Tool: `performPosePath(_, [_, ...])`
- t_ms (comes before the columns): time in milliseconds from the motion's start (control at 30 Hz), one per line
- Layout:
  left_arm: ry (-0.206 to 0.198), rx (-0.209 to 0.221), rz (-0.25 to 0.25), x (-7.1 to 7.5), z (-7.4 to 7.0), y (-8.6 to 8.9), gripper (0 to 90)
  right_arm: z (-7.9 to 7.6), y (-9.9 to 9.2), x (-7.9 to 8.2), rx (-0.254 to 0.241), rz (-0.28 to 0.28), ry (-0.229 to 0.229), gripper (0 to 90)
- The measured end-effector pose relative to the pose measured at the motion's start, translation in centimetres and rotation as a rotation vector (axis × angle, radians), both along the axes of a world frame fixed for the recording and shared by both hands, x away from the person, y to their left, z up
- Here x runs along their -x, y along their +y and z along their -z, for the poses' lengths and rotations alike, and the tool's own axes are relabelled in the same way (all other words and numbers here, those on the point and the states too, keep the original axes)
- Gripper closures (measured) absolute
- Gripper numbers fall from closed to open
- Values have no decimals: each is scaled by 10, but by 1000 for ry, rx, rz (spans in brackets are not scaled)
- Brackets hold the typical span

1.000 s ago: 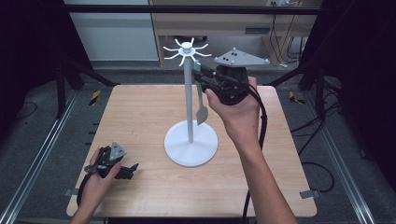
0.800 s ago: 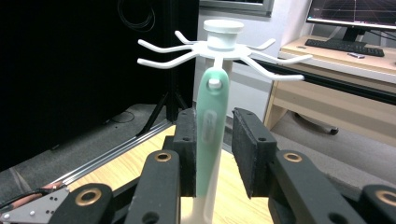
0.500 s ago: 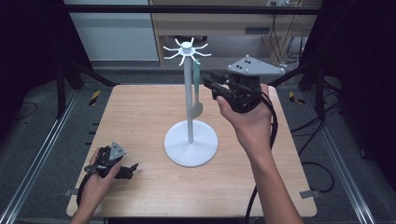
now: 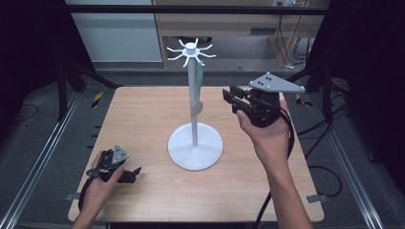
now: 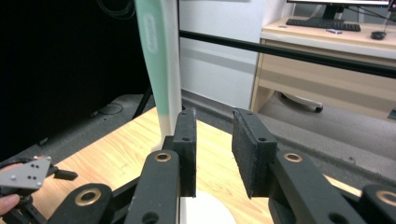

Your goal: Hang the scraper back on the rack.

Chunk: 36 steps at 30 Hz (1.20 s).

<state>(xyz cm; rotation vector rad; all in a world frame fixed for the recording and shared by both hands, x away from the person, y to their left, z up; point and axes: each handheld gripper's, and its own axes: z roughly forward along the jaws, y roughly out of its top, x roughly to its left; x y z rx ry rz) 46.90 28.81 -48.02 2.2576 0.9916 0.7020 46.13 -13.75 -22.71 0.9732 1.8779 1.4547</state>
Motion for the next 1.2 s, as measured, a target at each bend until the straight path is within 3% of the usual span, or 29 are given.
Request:
performPosePath(333, [1,-1,1,0,0,0,29,14,-11,2,-10,20,27,664])
performPosePath(500, [2,-1,4,0,0,0,29,21,-15,3,-8,34,34,569])
performPosePath(567, [4,-4,6,0,1,-1,29,26,-18,5,-8,41,42,480])
performPosePath(800, [5,-4,7,0,1,-1,29,39,-24,7,1,64,39,401])
performPosePath(1000, [5,-5,7,0,1,-1,29,63,-31,8,12,78,60,313])
performPosePath(1200, [6,-5,7,0,1,-1,29,79,-35,6,28,100,47,188])
